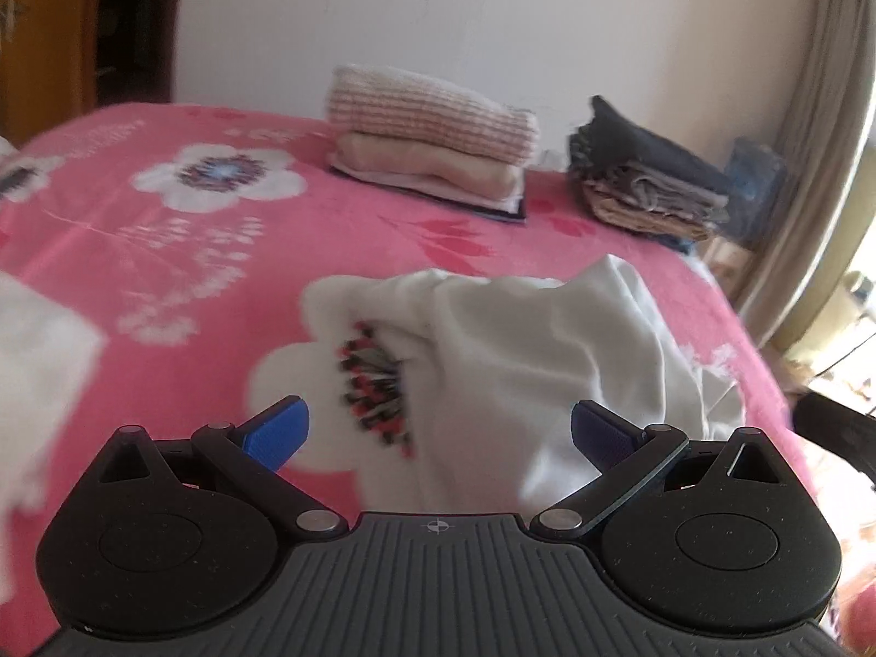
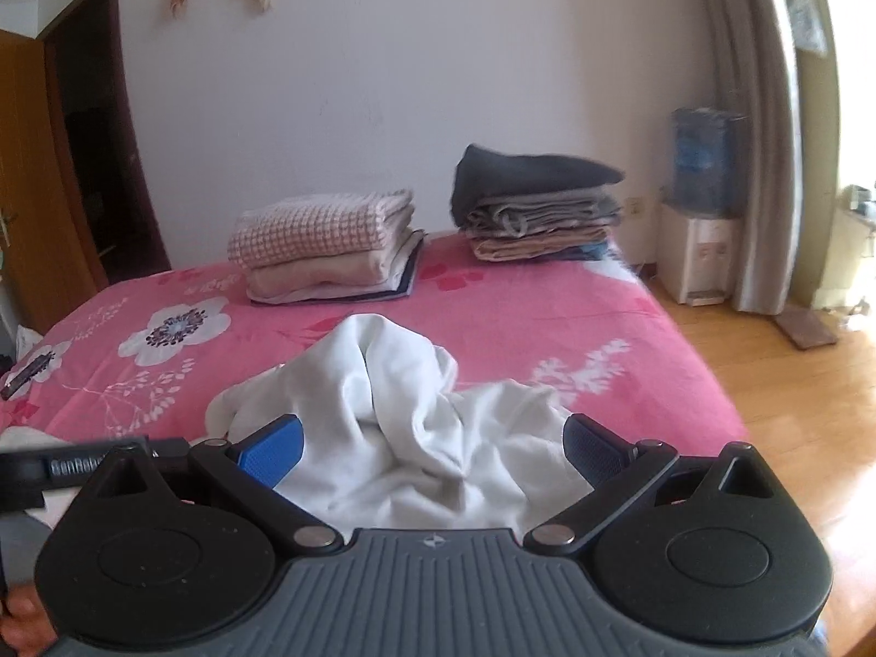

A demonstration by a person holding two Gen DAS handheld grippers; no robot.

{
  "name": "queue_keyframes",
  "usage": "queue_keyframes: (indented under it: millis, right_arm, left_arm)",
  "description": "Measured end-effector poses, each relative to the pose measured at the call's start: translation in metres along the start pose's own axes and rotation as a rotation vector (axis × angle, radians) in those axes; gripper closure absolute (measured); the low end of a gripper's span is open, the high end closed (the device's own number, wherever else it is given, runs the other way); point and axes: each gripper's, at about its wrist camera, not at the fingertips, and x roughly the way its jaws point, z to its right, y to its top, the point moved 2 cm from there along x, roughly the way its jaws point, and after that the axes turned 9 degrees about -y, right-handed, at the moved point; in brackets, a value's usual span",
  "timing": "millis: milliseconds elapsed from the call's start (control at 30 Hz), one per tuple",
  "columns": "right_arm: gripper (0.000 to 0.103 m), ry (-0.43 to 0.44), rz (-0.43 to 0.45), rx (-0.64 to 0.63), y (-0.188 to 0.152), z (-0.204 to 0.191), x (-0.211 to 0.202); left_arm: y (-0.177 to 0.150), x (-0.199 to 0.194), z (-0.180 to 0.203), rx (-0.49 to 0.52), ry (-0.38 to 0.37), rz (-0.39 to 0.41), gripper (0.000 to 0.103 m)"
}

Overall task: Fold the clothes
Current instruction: 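Reach both grippers into the white sweatshirt and close on its fabric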

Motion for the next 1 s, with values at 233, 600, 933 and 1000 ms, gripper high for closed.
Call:
queue_keyframes:
  millis: [233,600,933,1000]
  right_arm:
    - [0.000,0.086,-0.054,0.046,0.019,0.001,0.102]
    - [0.048,0.272,-0.252,0.235,0.019,0.015,0.193]
    - [0.098,0.375,-0.126,0.121,0.002,-0.028,0.083]
    - [0.098,0.403,-0.113,0.088,-0.004,-0.038,0.057]
  left_arm:
    - [-0.020,0.046,-0.009,-0.043,-0.102,0.013,0.003]
    - [-0.022,0.052,-0.012,-0.019,-0.195,0.042,0.049]
    - [-0.001,-0.007,-0.058,-0.289,-0.153,0.176,0.074]
    - [0.004,-0.019,-0.069,-0.326,-0.186,0.198,0.073]
